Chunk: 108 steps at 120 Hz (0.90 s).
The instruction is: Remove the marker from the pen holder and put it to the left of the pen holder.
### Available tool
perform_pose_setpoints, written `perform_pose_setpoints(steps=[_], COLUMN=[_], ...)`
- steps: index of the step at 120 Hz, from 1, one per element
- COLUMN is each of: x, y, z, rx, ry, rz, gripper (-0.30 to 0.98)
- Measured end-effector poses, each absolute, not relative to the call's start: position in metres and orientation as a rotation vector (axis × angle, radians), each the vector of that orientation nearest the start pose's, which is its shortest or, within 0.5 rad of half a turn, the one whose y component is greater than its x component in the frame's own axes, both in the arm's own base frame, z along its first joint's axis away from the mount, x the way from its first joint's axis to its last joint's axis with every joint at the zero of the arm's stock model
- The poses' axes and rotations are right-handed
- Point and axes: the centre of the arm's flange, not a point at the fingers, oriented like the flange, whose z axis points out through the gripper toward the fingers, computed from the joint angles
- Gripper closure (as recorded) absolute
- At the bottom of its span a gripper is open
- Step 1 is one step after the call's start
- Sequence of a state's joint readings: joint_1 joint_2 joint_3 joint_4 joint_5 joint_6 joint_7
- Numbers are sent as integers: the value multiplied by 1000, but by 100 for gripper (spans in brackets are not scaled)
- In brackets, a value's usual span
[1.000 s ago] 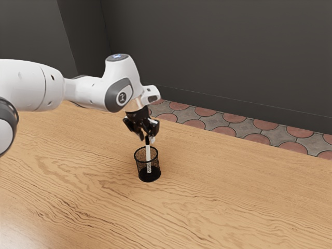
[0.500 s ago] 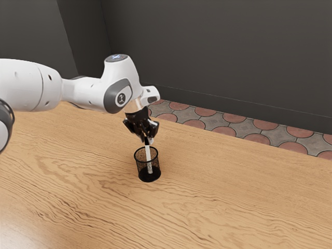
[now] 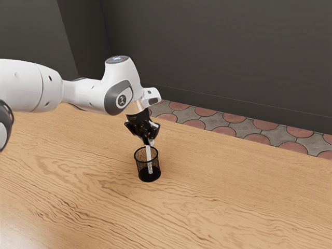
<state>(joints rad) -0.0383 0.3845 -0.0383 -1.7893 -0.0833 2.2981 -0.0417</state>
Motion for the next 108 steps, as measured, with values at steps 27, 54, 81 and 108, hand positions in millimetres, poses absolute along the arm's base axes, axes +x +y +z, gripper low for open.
perform_pose_setpoints(steps=[27,54,81,108], x=[658,658,654,644], y=[-50,-49,-48,-39], z=[351,351,380,427], rx=[-3224,-3230,-3226,-3217], ry=[-39,-56,-59,-79], rz=[-207,-209,-252,-308], gripper=[66,69,70,71])
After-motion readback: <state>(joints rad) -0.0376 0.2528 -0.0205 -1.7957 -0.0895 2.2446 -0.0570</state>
